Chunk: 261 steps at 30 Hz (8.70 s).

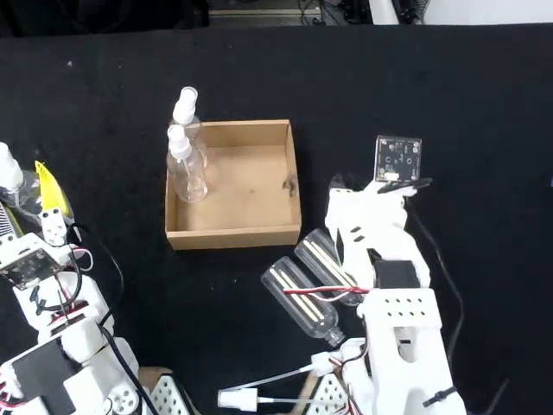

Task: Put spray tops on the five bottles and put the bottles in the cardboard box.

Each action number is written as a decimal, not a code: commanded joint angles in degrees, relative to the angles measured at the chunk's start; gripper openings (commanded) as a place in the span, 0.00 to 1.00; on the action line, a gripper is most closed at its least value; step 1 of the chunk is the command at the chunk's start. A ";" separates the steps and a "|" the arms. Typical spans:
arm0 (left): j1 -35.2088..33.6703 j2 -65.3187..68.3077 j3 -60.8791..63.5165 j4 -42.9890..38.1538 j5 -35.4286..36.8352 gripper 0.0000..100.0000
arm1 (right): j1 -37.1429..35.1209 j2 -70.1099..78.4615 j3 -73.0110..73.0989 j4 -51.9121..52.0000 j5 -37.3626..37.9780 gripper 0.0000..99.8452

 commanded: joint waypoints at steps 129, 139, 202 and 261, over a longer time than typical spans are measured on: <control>39.96 -58.64 2.51 69.27 8.00 0.03 | 0.26 -1.54 -0.31 -1.93 0.00 0.04; 39.96 -58.64 2.24 69.19 7.91 0.03 | 0.26 -1.54 -0.22 -1.93 0.00 0.04; 41.01 -37.01 1.45 58.55 8.09 0.03 | 0.26 -1.80 0.40 -1.93 0.00 0.04; 40.66 -37.63 1.54 62.77 7.65 0.29 | 0.26 -1.80 0.31 -1.93 0.00 0.04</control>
